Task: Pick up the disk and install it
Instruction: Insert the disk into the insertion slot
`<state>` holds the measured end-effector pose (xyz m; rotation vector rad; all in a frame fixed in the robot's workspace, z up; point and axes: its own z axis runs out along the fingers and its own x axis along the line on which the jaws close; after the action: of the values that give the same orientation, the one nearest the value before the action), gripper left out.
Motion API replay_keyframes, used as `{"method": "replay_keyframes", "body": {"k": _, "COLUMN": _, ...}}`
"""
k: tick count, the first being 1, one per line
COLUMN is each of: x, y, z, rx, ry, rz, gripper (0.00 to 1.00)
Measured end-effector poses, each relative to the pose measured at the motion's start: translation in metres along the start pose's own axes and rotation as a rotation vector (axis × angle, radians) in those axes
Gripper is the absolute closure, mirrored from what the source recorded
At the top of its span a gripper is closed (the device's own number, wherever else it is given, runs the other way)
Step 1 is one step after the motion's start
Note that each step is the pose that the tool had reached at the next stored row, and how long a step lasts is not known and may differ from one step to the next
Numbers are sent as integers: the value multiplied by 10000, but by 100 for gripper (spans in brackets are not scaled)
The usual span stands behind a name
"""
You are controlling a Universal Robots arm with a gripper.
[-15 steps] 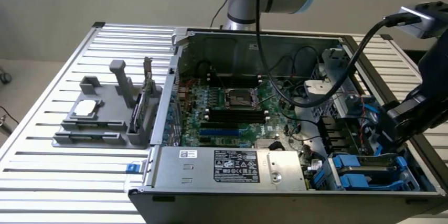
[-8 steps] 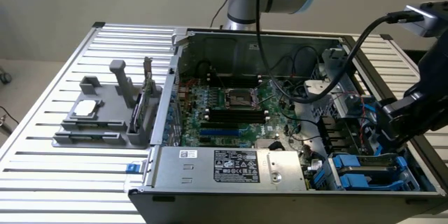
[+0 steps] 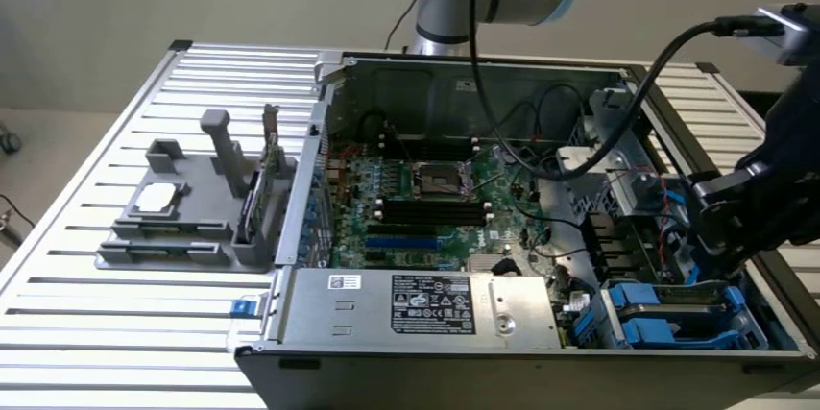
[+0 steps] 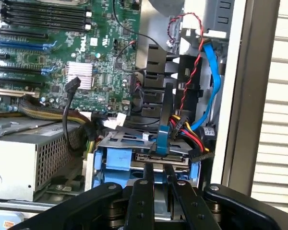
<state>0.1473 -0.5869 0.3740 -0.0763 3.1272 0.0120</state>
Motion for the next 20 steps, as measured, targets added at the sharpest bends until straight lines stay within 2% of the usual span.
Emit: {"method": "replay_keyframes", "body": {"k": 20, "x": 0, "y": 0, "z": 17, "rx": 49, "ry": -26, "rz": 3574, "gripper": 78}}
